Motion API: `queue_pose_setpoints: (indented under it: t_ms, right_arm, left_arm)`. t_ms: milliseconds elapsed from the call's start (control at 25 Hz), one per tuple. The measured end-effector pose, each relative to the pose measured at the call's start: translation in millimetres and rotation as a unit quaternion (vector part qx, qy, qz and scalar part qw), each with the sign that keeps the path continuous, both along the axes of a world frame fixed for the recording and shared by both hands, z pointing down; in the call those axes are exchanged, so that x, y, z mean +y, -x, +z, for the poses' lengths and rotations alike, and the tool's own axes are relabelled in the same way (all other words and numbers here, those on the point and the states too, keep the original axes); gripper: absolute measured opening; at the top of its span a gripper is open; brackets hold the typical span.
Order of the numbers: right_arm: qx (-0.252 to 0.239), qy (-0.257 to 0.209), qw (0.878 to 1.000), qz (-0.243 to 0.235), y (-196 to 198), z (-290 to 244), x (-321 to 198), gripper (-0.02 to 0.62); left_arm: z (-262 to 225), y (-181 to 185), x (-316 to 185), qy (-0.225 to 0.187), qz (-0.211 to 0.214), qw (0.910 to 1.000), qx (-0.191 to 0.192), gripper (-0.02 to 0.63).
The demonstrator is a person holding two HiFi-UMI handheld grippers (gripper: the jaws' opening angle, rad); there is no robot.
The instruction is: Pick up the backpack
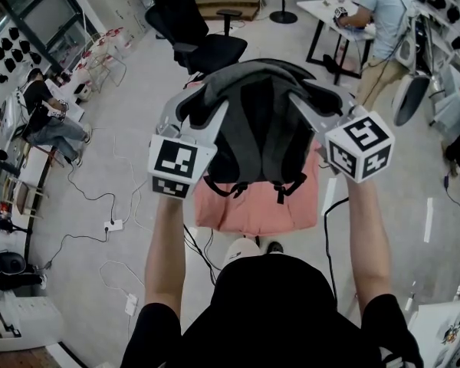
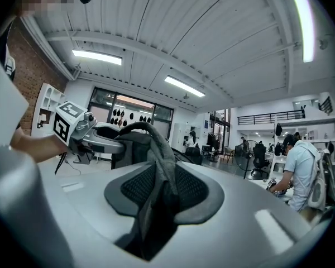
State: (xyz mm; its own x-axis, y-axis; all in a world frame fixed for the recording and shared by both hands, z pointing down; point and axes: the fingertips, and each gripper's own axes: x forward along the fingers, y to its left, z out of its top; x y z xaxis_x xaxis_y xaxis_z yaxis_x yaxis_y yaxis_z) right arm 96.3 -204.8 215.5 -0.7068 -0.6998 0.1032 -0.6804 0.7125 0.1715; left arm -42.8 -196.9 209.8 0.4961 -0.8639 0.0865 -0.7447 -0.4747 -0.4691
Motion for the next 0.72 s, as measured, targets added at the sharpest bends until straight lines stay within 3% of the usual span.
queue_pose_setpoints:
  t_ms: [720]
  right_arm:
    - [0.007, -0.004, 1.0, -0.003, -0.8, 0.4, -7.7, 0.115]
  left_arm:
    - [1.0, -0.3, -6.1, 0.009, 0.006, 0.9999, 0.006, 0.155]
